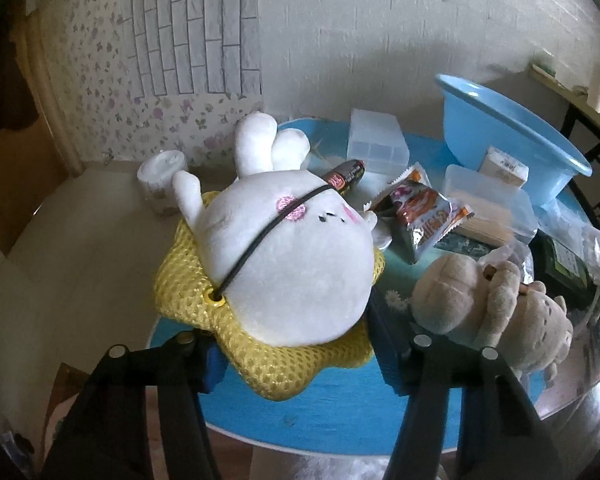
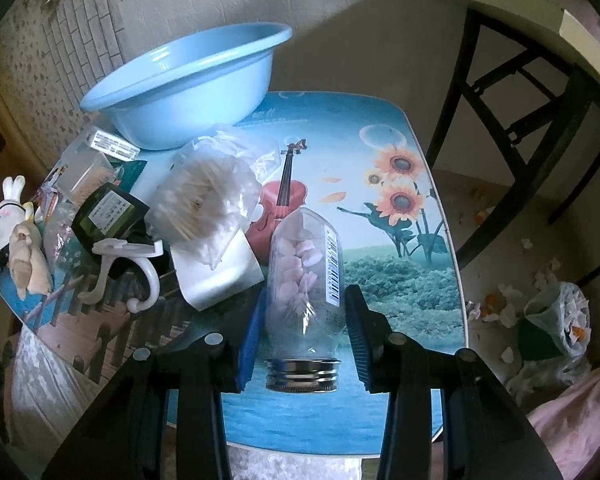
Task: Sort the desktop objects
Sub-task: 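Lift the plush bunny with the left tool while the right tool lifts the candy jar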
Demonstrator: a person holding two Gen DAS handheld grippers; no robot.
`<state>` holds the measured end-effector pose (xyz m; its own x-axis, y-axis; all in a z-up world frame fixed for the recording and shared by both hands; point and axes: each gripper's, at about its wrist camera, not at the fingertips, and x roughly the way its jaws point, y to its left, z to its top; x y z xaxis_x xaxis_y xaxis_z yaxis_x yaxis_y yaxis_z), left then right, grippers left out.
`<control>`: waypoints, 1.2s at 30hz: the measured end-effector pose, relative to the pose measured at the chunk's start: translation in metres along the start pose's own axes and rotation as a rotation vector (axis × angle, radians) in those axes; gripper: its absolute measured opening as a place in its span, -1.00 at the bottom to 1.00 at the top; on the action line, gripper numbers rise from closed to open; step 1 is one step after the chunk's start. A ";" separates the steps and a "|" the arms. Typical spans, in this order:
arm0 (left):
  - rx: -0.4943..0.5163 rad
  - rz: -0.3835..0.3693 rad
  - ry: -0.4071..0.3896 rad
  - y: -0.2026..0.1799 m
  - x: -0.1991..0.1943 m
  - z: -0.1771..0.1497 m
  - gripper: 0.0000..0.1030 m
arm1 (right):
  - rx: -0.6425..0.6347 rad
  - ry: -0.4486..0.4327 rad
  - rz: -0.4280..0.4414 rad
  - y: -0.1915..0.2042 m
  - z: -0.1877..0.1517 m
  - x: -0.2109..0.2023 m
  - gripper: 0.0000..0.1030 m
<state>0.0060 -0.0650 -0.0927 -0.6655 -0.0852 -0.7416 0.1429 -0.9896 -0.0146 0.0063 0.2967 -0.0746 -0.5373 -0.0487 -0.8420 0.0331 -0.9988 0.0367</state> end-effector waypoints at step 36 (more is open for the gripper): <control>0.043 -0.067 -0.081 -0.102 -0.062 0.072 0.19 | 0.018 -0.214 0.088 0.017 0.021 -0.078 -0.30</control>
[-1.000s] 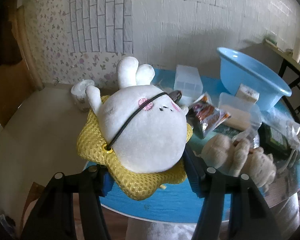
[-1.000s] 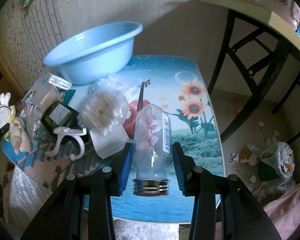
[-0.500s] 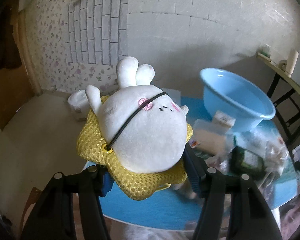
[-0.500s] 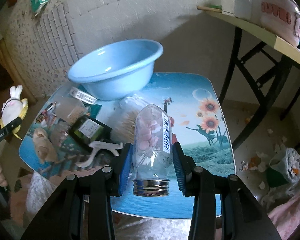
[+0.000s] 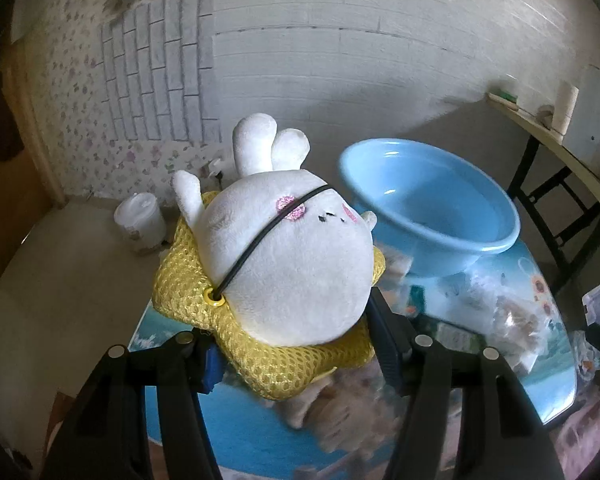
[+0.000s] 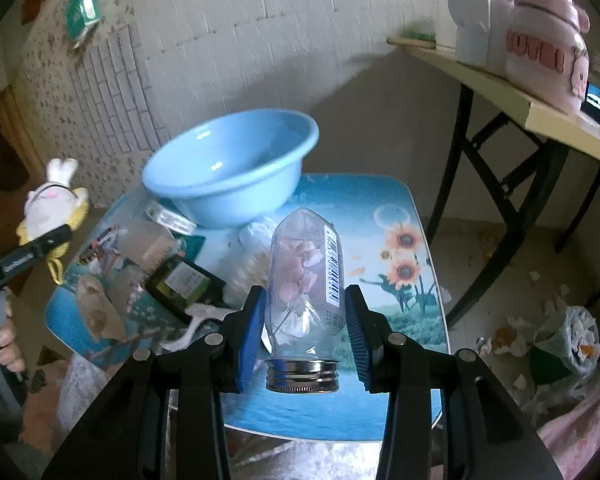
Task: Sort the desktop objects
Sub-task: 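Lift the plush bunny with the left tool while the right tool lifts the candy jar, then drop the bunny into the blue basin with the left tool while the right tool drops the jar in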
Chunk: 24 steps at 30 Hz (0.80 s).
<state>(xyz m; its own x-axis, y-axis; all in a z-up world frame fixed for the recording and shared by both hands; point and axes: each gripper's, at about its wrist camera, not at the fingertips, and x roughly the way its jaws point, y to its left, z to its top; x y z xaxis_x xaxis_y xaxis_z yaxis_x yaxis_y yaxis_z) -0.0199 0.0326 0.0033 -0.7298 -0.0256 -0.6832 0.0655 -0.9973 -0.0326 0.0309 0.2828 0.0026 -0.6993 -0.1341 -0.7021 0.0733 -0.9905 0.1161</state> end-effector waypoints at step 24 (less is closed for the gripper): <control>0.043 -0.027 0.012 -0.040 0.007 0.026 0.18 | -0.041 -0.034 0.133 0.008 0.018 0.006 -0.30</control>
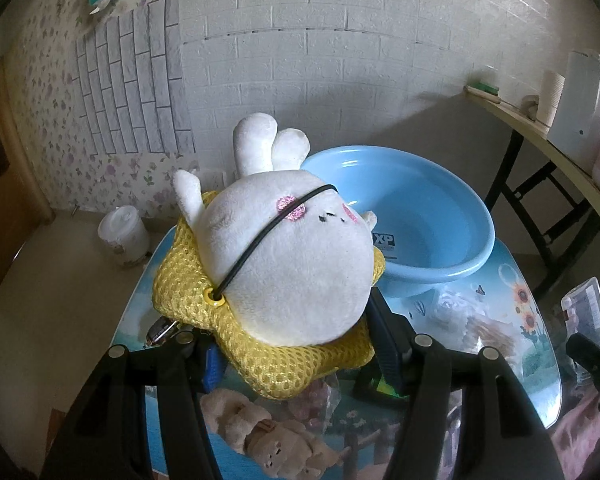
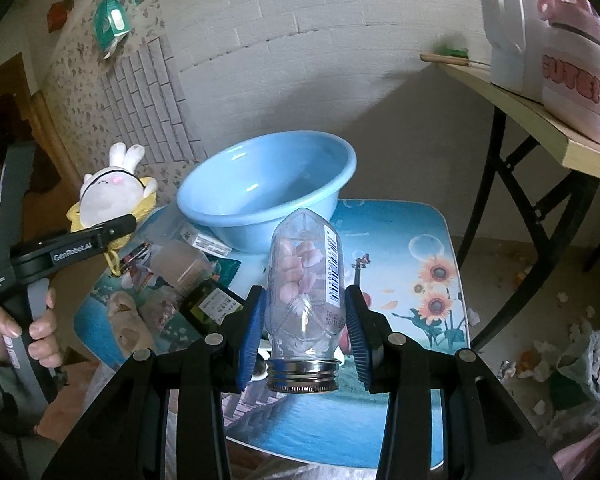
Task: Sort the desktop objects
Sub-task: 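Drop the bunny into the blue basin with the left tool while the right tool drops the jar in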
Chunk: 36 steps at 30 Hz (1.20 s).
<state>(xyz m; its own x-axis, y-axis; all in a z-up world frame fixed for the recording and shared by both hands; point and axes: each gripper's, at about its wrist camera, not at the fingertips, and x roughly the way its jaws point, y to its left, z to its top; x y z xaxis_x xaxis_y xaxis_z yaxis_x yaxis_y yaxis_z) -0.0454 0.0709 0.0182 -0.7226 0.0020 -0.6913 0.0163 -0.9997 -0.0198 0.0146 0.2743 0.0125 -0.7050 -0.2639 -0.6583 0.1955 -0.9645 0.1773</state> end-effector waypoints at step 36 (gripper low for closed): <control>0.101 -0.082 0.076 -0.035 0.087 0.063 0.85 | -0.061 0.094 0.187 0.028 0.102 0.120 -0.29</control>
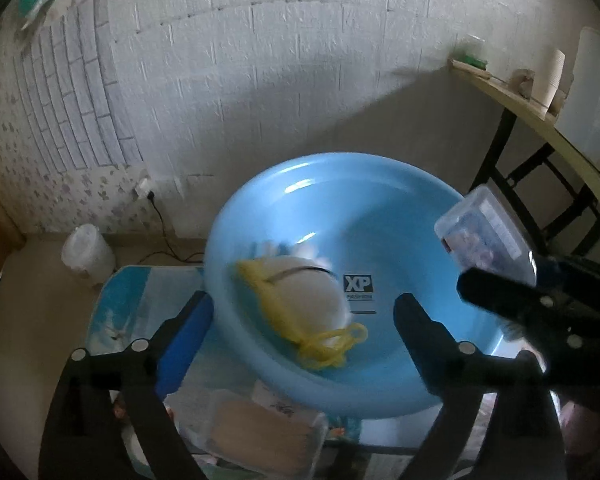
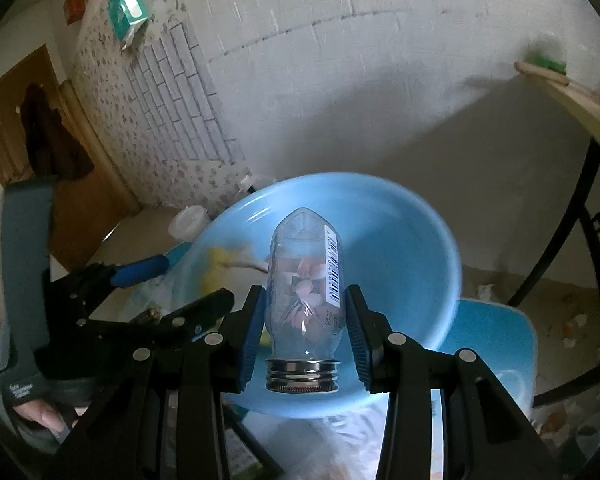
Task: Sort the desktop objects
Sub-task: 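Drop the bunny into the blue basin with the left tool while the right tool drops the jar in, then move the left tool back over the table toward the beige plush bear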
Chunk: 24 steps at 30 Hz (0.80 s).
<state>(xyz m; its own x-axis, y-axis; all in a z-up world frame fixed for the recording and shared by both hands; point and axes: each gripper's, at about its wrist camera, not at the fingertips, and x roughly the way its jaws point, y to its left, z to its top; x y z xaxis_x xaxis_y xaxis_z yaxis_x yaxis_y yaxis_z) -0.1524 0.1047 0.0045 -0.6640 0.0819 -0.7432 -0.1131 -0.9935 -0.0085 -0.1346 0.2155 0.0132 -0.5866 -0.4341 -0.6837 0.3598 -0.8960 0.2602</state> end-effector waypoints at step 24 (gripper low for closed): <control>0.004 -0.034 0.039 0.004 -0.043 -0.074 1.00 | 0.174 0.048 -0.194 0.003 -0.109 -0.062 0.55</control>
<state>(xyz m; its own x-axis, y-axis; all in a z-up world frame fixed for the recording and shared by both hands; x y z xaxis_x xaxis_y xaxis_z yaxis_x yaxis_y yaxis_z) -0.0695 0.0916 -0.0132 -0.6302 0.1127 -0.7682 -0.1383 -0.9899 -0.0318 -0.0182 0.2503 -0.0183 -0.5956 -0.2516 -0.7629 0.1113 -0.9664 0.2319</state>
